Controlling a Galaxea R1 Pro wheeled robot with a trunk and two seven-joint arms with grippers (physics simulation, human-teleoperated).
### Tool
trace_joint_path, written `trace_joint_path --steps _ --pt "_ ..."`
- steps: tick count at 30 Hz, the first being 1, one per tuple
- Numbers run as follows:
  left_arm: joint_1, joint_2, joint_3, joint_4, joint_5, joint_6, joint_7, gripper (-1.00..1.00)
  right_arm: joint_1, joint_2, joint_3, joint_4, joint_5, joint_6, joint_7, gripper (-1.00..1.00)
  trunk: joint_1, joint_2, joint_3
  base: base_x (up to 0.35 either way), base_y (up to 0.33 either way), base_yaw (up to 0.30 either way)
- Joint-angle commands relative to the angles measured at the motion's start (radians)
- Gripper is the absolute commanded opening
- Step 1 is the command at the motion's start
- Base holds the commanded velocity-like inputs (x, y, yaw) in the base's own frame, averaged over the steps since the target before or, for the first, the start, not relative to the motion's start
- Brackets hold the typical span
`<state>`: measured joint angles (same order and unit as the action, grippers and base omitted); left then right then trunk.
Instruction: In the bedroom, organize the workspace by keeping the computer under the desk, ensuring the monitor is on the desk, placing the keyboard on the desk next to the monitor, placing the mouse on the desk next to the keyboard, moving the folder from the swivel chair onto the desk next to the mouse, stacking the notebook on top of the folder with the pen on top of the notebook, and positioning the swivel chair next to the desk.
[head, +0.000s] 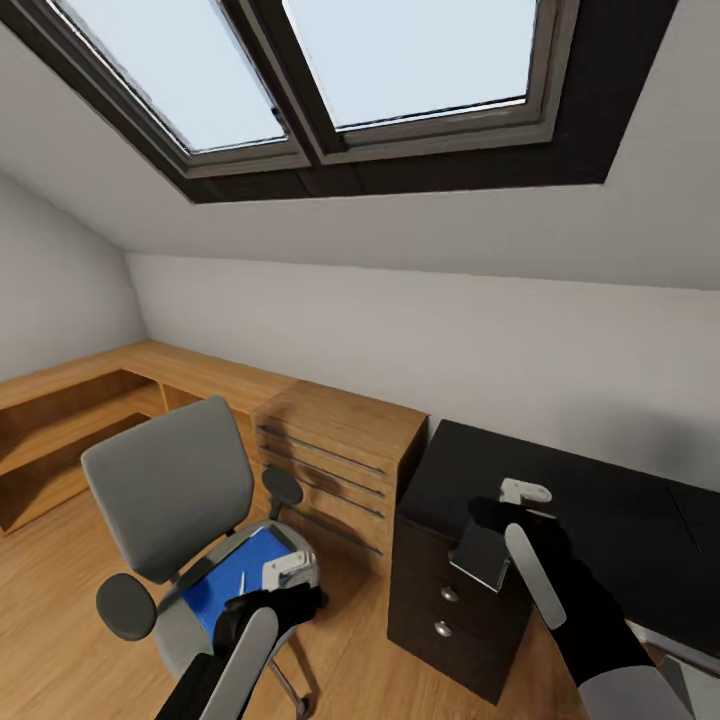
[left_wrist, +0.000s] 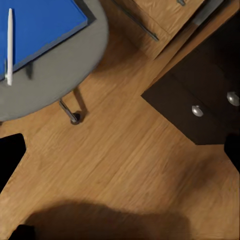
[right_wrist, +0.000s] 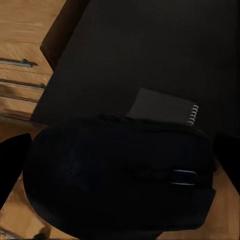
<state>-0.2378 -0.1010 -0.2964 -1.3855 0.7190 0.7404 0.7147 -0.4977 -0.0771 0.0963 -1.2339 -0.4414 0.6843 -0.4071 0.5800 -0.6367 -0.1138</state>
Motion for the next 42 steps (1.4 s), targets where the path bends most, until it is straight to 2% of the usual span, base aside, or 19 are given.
trace_joint_path --steps 1,3,5,9,11,14,17,21,23,24,28,29,31,32,34,42 --pt "0.006 0.01 -0.001 -0.001 0.011 -0.007 0.01 1.0 -0.001 -0.002 0.001 -0.003 -0.02 0.006 -0.011 -1.0 -0.004 0.006 0.002 -0.001 0.0 -0.276" --pt "0.021 0.046 -0.013 0.002 0.013 -0.043 0.008 1.0 0.002 -0.003 -0.004 -0.009 -0.043 0.023 -0.011 -1.0 -0.011 0.02 0.009 -0.001 0.0 -0.283" --pt "0.042 0.073 -0.056 0.003 0.015 -0.091 0.006 1.0 0.005 -0.004 -0.006 -0.017 -0.054 0.034 -0.012 -1.0 -0.019 0.034 0.015 0.0 0.0 -0.222" --pt "0.076 0.084 -0.111 0.011 0.014 -0.117 0.009 1.0 0.005 -0.003 -0.006 -0.036 -0.058 0.042 -0.022 -1.0 -0.034 0.062 0.028 0.0 0.0 -0.078" --pt "0.083 0.088 -0.126 0.037 0.014 -0.122 0.009 1.0 0.005 -0.003 -0.006 -0.042 -0.06 0.048 -0.044 -1.0 -0.042 0.076 0.034 0.0 0.0 -0.018" --pt "0.086 0.089 -0.133 0.075 0.013 -0.13 0.009 1.0 0.005 -0.003 -0.006 -0.048 -0.061 0.051 -0.062 -1.0 -0.053 0.097 0.043 0.0 0.0 -0.008" --pt "0.088 0.089 -0.14 0.126 0.013 -0.17 0.008 1.0 0.005 -0.003 -0.006 -0.05 -0.061 0.053 -0.07 -1.0 -0.065 0.118 0.053 0.0 0.0 -0.003" --pt "0.089 0.09 -0.187 0.215 0.013 -0.239 0.007 1.0 0.005 -0.003 -0.007 -0.051 -0.062 0.055 -0.074 -1.0 -0.08 0.146 0.065 0.0 0.0 0.0" --pt "0.089 0.09 -0.198 0.257 0.012 -0.275 0.006 1.0 0.005 -0.003 -0.007 -0.051 -0.062 0.055 -0.074 -1.0 -0.088 0.16 0.072 0.0 0.0 0.0" --pt "0.088 0.09 -0.216 0.333 0.012 -0.344 -0.007 1.0 0.005 -0.004 -0.007 -0.052 -0.062 0.055 -0.074 -1.0 -0.092 0.167 0.075 0.0 0.0 0.0" --pt "0.088 0.09 -0.253 0.425 0.01 -0.392 -0.053 1.0 0.005 -0.004 -0.007 -0.052 -0.062 0.055 -0.075 -1.0 -0.107 0.195 0.087 0.0 0.0 0.0" --pt "0.088 0.09 -0.279 0.524 0.008 -0.484 -0.154 1.0 0.005 -0.004 -0.007 -0.052 -0.062 0.054 -0.075 -1.0 -0.111 0.202 0.09 0.0 0.0 0.0" --pt "0.088 0.089 -0.282 0.549 -0.001 -0.493 -0.162 1.0 0.005 -0.004 -0.007 -0.052 -0.062 0.054 -0.075 -1.0 -0.119 0.216 0.097 0.0 0.0 -0.023" --pt "0.089 0.087 -0.284 0.584 -0.023 -0.508 -0.166 1.0 0.005 -0.004 -0.007 -0.052 -0.062 0.054 -0.075 -1.0 -0.122 0.223 0.101 0.0 0.0 -0.11" --pt "0.088 0.084 -0.286 0.615 -0.038 -0.53 -0.168 1.0 0.005 -0.004 -0.007 -0.052 -0.062 0.054 -0.075 -1.0 -0.13 0.237 0.109 0.0 0.0 -0.146" --pt "0.088 0.06 -0.29 0.684 -0.08 -0.597 -0.17 1.0 0.005 -0.003 -0.006 -0.051 -0.062 0.054 -0.074 -1.0 -0.13 0.237 0.117 0.0 0.0 -0.21"
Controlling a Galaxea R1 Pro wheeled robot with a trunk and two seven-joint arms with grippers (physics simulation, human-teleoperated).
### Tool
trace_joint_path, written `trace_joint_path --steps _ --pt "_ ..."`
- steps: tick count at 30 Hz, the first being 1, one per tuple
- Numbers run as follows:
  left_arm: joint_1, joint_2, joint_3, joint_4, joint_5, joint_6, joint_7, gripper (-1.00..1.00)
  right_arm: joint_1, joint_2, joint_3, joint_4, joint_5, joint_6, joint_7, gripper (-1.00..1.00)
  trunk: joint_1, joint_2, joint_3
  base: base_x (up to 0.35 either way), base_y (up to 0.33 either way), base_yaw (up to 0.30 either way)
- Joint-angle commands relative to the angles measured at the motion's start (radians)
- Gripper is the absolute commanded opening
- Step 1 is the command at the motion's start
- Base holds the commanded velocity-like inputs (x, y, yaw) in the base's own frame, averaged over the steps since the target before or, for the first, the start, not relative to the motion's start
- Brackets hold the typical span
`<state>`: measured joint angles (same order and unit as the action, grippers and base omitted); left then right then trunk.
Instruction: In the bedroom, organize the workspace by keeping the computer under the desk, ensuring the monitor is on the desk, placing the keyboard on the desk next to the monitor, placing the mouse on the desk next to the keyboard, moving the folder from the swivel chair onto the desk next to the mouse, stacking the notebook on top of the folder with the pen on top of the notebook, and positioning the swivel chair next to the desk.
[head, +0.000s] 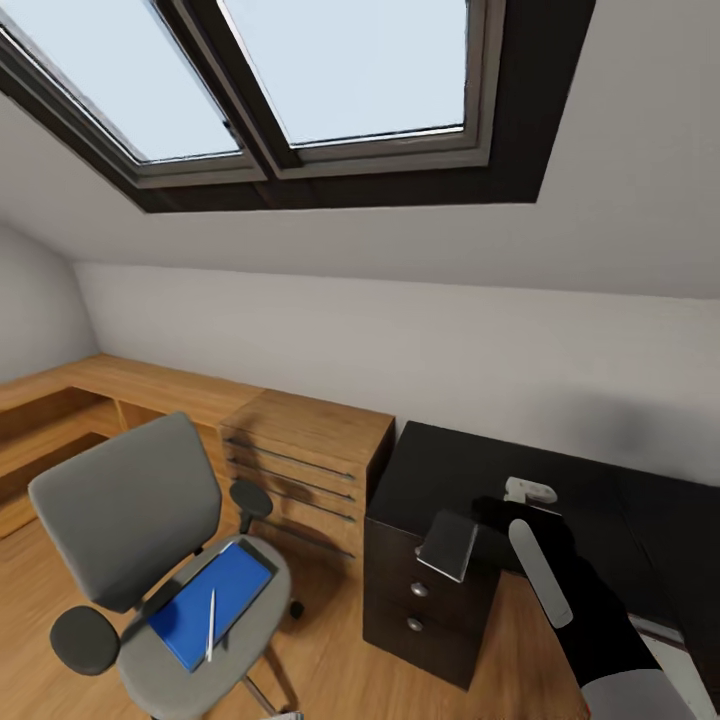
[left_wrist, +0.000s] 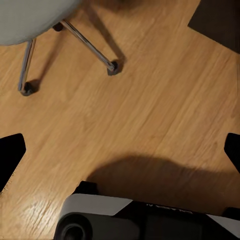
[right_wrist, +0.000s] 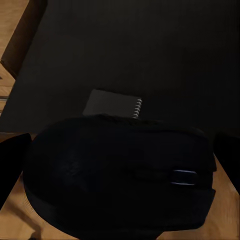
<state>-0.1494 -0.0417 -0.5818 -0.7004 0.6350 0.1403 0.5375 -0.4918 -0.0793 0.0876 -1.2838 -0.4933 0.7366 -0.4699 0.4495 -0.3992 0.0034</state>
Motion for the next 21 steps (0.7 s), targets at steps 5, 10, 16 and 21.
trace_joint_path --steps 5,10,16,21 --pt "0.0 -0.003 -0.004 0.006 -0.021 -0.006 0.008 1.0 -0.001 -0.002 0.003 0.001 -0.009 0.002 -0.01 -1.0 0.0 -0.001 0.005 0.0 0.0 -0.234" --pt "0.0 -0.004 -0.004 0.009 -0.026 -0.008 0.008 1.0 -0.001 -0.002 0.003 0.004 -0.007 0.0 -0.009 -1.0 0.0 -0.001 0.01 0.0 0.0 -0.238" --pt "0.0 -0.005 -0.003 0.01 -0.028 -0.009 0.009 1.0 -0.001 -0.002 0.003 0.008 -0.004 -0.004 -0.007 -1.0 0.0 -0.001 0.017 0.0 0.0 -0.24" --pt "-0.001 -0.006 -0.001 0.01 -0.028 -0.052 0.009 1.0 -0.001 -0.002 0.003 0.01 -0.003 -0.007 -0.006 -1.0 0.0 -0.001 0.022 0.0 0.0 -0.241"
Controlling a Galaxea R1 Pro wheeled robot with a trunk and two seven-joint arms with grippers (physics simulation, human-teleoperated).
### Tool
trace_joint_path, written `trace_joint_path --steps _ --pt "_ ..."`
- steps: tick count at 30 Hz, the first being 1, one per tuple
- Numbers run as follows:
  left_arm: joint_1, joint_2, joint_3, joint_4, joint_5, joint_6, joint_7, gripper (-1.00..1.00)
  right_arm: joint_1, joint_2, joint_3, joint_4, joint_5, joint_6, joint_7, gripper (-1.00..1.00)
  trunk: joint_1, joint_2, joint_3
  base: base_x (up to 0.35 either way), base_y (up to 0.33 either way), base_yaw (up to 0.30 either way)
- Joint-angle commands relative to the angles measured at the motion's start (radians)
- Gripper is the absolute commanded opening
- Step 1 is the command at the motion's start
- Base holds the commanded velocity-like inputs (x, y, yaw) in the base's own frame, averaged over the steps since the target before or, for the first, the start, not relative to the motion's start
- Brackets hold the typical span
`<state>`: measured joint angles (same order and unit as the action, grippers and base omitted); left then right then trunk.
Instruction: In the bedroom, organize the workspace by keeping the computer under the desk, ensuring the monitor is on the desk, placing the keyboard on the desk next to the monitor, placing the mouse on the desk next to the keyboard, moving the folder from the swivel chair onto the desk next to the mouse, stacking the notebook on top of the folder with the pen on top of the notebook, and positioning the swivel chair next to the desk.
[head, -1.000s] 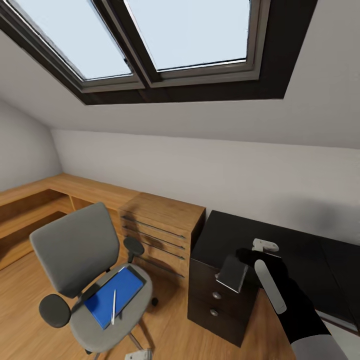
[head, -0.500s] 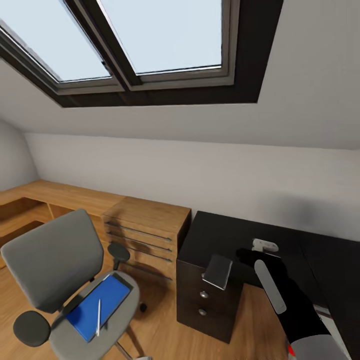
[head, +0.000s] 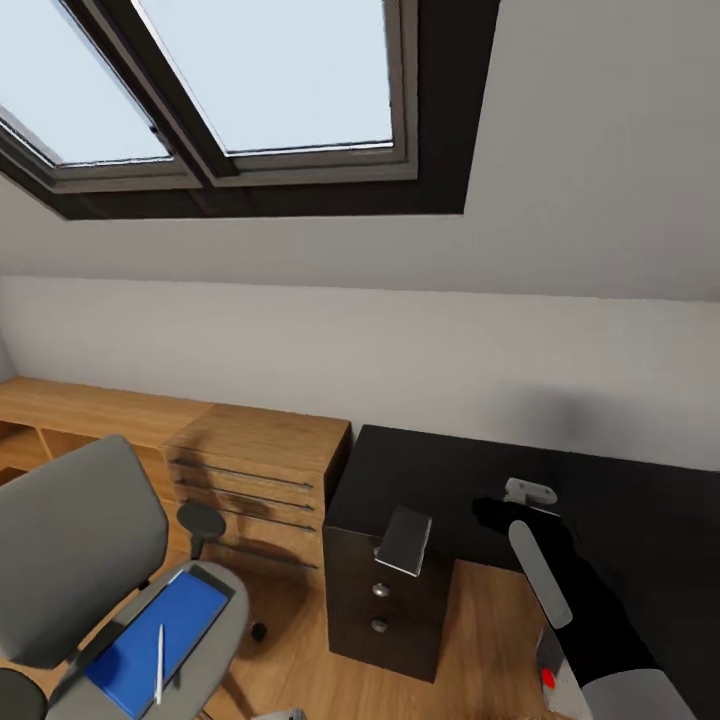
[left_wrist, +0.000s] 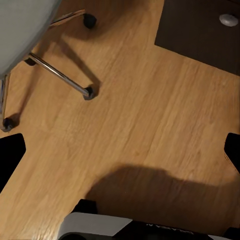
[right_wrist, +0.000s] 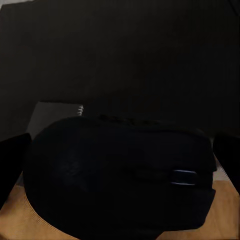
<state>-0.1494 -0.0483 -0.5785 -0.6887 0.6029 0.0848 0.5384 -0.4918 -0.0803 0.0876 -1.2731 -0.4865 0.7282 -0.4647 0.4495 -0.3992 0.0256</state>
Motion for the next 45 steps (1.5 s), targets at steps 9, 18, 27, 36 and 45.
trace_joint_path --steps 9,18,27,36,45 --pt "0.0 0.001 -0.003 -0.002 0.006 -0.022 0.009 1.0 -0.001 -0.042 0.003 0.04 -0.01 0.0 -0.006 -1.0 0.0 -0.001 0.009 0.0 0.0 -0.246" --pt "-0.001 0.002 -0.002 -0.002 0.005 -0.023 0.01 1.0 -0.001 -0.045 0.001 0.079 -0.008 -0.003 -0.006 -1.0 0.0 -0.001 0.018 0.0 0.0 -0.248" --pt "-0.001 0.001 -0.003 -0.002 0.006 -0.023 0.01 1.0 -0.001 -0.08 0.0 0.093 -0.009 -0.006 -0.005 -1.0 0.0 -0.001 0.026 0.0 0.0 -0.248" --pt "0.0 -0.001 -0.004 0.003 0.006 -0.022 0.009 1.0 -0.001 -0.081 0.004 0.15 -0.008 -0.047 -0.005 -1.0 0.0 -0.001 0.035 0.0 0.0 -0.248" --pt "0.0 -0.012 -0.005 0.022 0.005 -0.023 0.009 1.0 -0.001 -0.079 0.008 0.161 -0.009 -0.056 -0.005 -1.0 0.0 -0.001 0.044 0.0 0.0 -0.237"
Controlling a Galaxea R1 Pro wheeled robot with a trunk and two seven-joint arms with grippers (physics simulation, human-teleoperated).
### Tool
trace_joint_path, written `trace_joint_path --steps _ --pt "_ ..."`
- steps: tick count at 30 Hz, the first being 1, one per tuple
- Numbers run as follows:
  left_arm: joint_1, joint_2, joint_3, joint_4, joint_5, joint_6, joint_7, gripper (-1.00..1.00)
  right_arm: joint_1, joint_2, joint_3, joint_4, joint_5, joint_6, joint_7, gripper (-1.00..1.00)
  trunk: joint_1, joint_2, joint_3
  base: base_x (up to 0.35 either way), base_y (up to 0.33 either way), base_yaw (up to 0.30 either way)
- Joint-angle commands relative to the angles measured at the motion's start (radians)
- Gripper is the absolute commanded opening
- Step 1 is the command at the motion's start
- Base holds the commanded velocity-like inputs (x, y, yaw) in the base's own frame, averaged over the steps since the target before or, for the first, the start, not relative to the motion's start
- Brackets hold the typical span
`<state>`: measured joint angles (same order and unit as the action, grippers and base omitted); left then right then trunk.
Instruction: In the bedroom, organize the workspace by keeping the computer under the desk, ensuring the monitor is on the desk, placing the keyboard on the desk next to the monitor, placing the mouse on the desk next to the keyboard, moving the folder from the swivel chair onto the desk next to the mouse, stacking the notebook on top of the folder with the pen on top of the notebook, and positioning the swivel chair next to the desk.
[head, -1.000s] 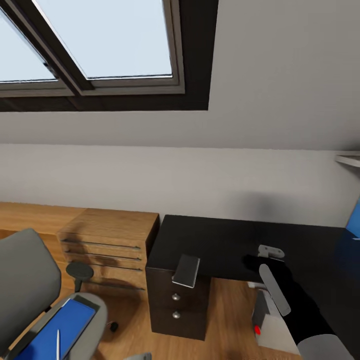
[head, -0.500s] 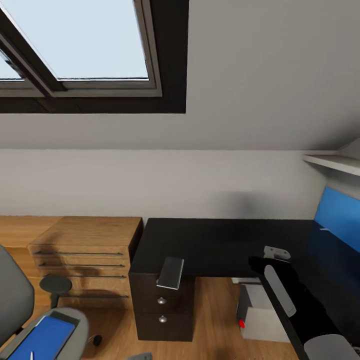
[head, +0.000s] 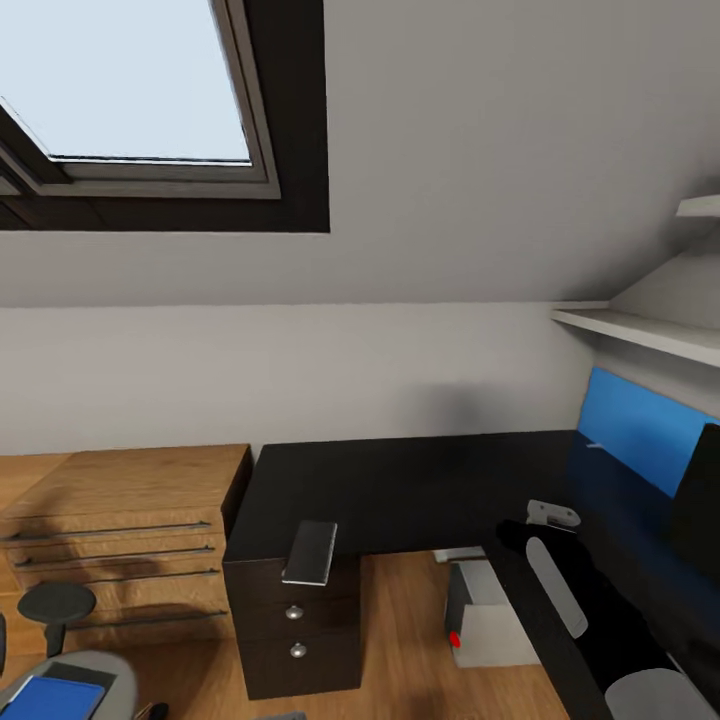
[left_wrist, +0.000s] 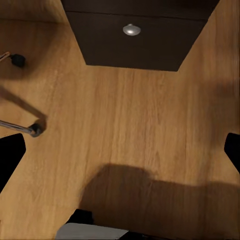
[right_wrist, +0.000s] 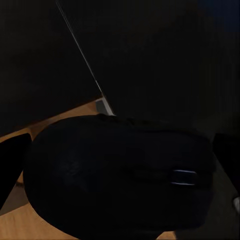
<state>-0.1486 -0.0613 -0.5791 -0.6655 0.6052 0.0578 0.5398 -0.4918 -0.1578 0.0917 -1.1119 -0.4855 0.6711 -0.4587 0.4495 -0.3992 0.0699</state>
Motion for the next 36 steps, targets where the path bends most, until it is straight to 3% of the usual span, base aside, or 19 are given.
trace_joint_path --steps 1,7,16,17,23,36 --pt "-0.001 -0.002 -0.006 0.012 0.002 0.004 0.008 1.0 -0.001 -0.001 0.005 0.0 -0.01 0.001 -0.011 -1.0 0.0 -0.001 0.0 0.0 0.0 -0.083" --pt "-0.001 -0.015 -0.006 0.027 0.001 0.004 0.008 1.0 -0.001 0.001 0.007 -0.001 -0.01 -0.001 -0.011 -1.0 0.0 -0.001 0.0 0.0 0.0 -0.02" --pt "-0.001 -0.014 -0.004 0.027 0.001 0.001 0.007 1.0 -0.001 0.002 0.007 -0.002 -0.01 -0.007 -0.011 -1.0 0.0 -0.001 0.001 0.0 0.0 -0.005" --pt "-0.001 -0.015 -0.006 0.056 0.001 -0.045 0.006 1.0 -0.001 0.003 0.007 -0.002 -0.01 -0.035 -0.011 -1.0 0.0 -0.001 0.002 -0.116 0.28 -0.233" --pt "-0.001 -0.014 -0.007 0.061 0.002 -0.047 0.006 1.0 -0.001 0.003 0.007 -0.002 -0.01 -0.036 -0.011 -1.0 0.0 -0.001 0.008 -0.088 0.201 -0.242" --pt "-0.001 -0.015 -0.006 0.063 0.004 -0.048 0.006 1.0 -0.001 0.004 0.008 -0.002 -0.009 -0.036 -0.012 -1.0 0.0 -0.001 0.019 -0.004 0.009 -0.219"
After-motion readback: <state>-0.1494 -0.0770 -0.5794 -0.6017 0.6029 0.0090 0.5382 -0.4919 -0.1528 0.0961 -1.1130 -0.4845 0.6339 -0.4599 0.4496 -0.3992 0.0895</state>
